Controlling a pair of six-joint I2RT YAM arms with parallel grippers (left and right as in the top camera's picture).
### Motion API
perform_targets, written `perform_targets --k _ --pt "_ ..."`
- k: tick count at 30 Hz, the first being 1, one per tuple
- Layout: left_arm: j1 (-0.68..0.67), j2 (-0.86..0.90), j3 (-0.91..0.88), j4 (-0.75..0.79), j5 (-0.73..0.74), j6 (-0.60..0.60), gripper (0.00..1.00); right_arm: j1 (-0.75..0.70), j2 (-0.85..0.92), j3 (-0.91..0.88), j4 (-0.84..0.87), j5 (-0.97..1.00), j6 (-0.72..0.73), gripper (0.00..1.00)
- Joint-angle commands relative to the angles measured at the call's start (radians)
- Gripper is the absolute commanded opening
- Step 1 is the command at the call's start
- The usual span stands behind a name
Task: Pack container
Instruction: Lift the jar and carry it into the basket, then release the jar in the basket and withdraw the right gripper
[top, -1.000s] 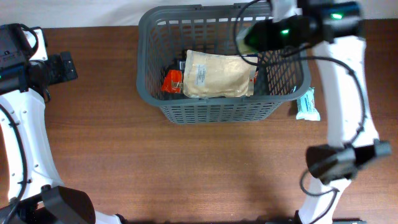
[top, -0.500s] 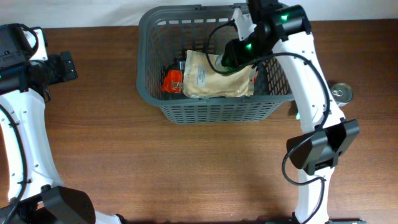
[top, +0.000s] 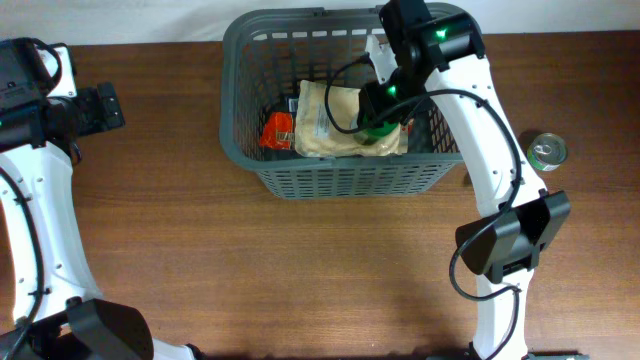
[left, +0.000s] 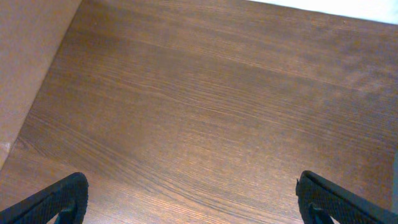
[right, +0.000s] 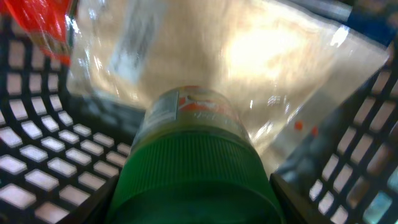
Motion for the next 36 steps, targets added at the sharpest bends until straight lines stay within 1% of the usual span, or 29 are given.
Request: perform_targets --k 1,7,9,13,16,18,20,21,23,25,29,32,36 --pt "0.006 0.003 -0.008 -0.002 0.011 -0.013 0.99 0.003 -0.002 -0.002 -0.004 -0.003 0.003 0.15" --pt "0.006 0.003 -0.008 -0.002 0.011 -0.013 0.99 0.01 -0.002 -0.014 -0.047 0.0 -0.012 0.15" --pt "0.006 0.003 -0.008 -0.002 0.011 -0.013 0.99 0.01 -0.001 -0.021 -0.041 0.006 -0.016 0.2" --pt "0.006 0.003 -0.008 -0.002 0.011 -0.013 0.99 0.01 -0.001 -0.042 -0.032 0.005 -0.015 0.2" --pt "0.006 0.003 -0.008 -0.002 0.011 -0.013 0.99 0.01 -0.001 -0.07 -0.03 0.005 -0.015 0.25" --pt "0.006 0.003 -0.008 -0.002 0.011 -0.013 0.99 0.01 -0.001 -0.086 -0.029 0.005 -0.015 0.29" --pt "0.006 0.003 -0.008 -0.002 0.011 -0.013 0.99 0.01 -0.001 -0.087 -0.027 0.005 -0.015 0.45" --pt "0.006 0.003 -0.008 -0.002 0.011 -0.013 0.99 0.01 -0.004 -0.086 -0.023 0.006 -0.015 0.49" --pt "0.006 0.003 -0.008 -0.002 0.011 -0.013 0.99 0.005 -0.016 -0.076 -0.015 0.006 -0.015 0.52" --pt "0.006 0.003 -0.008 -0.002 0.011 -0.013 0.99 -0.003 -0.03 -0.053 -0.012 0.006 -0.015 0.62" --pt "0.006 0.003 -0.008 -0.002 0.011 -0.013 0.99 -0.02 -0.071 0.025 -0.018 0.045 -0.015 0.73" --pt "0.006 0.003 -0.008 -0.002 0.011 -0.013 0.99 -0.03 -0.111 0.088 -0.026 0.085 -0.015 0.84" --pt "0.006 0.003 -0.008 -0.002 0.011 -0.013 0.99 -0.045 -0.154 0.15 -0.036 0.108 -0.015 0.85"
